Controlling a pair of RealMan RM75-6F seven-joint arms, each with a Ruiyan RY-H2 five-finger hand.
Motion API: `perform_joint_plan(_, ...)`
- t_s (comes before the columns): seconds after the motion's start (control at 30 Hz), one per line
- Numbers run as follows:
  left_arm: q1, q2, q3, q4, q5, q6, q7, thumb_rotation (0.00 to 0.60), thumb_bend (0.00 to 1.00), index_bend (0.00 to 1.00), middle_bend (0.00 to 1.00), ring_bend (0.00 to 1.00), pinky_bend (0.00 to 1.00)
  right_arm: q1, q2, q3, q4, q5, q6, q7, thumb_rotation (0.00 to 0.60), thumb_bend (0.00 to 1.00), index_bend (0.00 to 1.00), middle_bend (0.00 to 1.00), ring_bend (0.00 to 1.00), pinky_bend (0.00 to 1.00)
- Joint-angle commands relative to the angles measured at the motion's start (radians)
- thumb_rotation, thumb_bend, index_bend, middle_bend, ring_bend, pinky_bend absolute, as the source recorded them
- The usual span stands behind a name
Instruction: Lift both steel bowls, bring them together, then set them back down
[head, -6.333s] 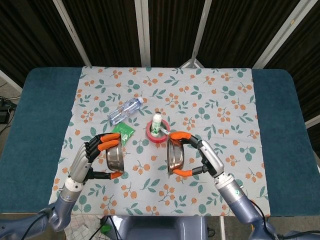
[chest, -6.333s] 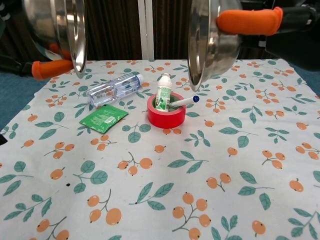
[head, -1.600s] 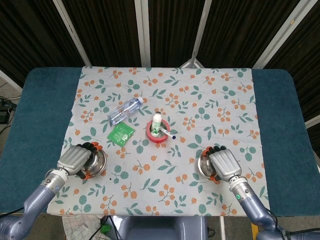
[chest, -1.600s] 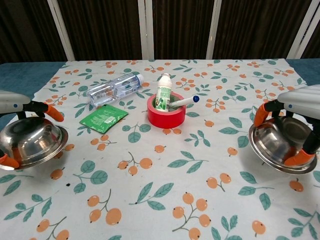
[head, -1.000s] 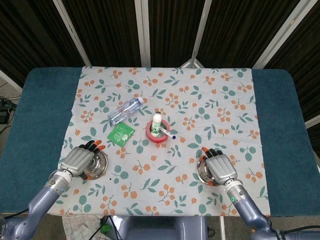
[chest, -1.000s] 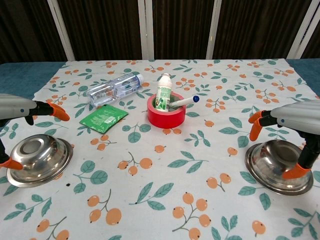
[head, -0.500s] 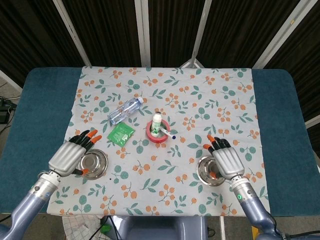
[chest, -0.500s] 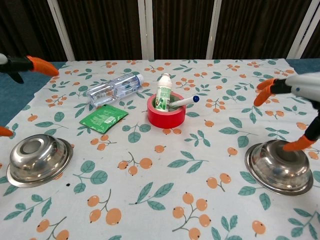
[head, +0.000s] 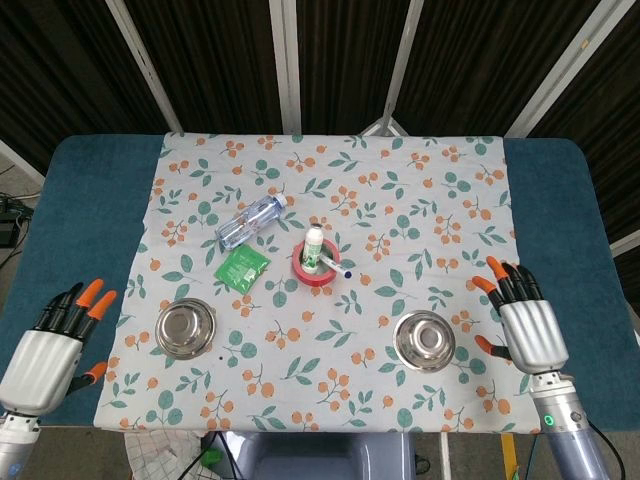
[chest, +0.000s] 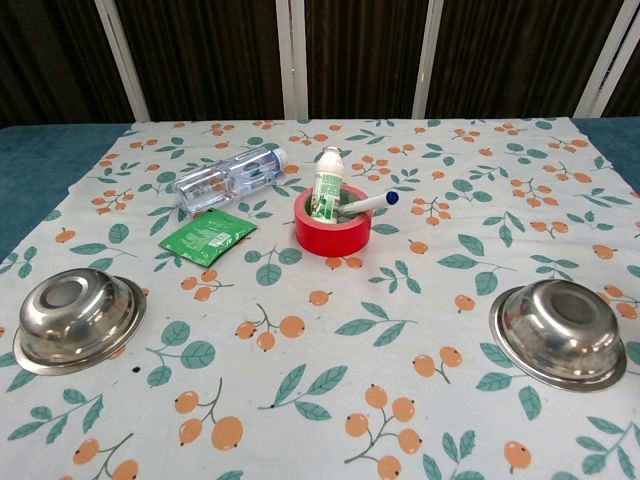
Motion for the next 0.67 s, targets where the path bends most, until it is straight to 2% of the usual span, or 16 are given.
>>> perform_joint_plan(0.03,0.078,-0.058,-0.006,0.126,0.028,0.103,-0.117,0.6,0.0,0.11,0.0,0.0,0.11,-0.066,-0.013,-0.035,0.042,-0.051,0.061,0.022,0.6,0.07,0.24,0.07,0.08,0.09)
perform_joint_plan(0.2,0.138,-0.107,-0.026,0.234,0.005,0.155,-0.18,0.6,0.0,0.11,0.0,0.0,0.11,-0.125,-0.016,-0.071,0.076,-0.106,0.097,0.028,0.6,0.07,0.24,0.07,0.08,0.09)
perform_joint_plan(0.37,0.154,-0.133,-0.047,0.275,-0.031,0.132,-0.268,0.6,0.0,0.12,0.0,0.0,0.11,-0.16,-0.022,-0.106,0.114,-0.141,0.076,0.023,0.6,0.07,0.24,0.07,0.08,0.09)
perform_joint_plan(0.67,0.164,-0.144,-0.067,0.294,-0.023,0.104,-0.247,0.6,0.0,0.12,0.0,0.0,0.11,-0.189,-0.011,-0.079,0.149,-0.138,0.069,0.08,0.6,0.07,0.24,0.07,0.08,0.09)
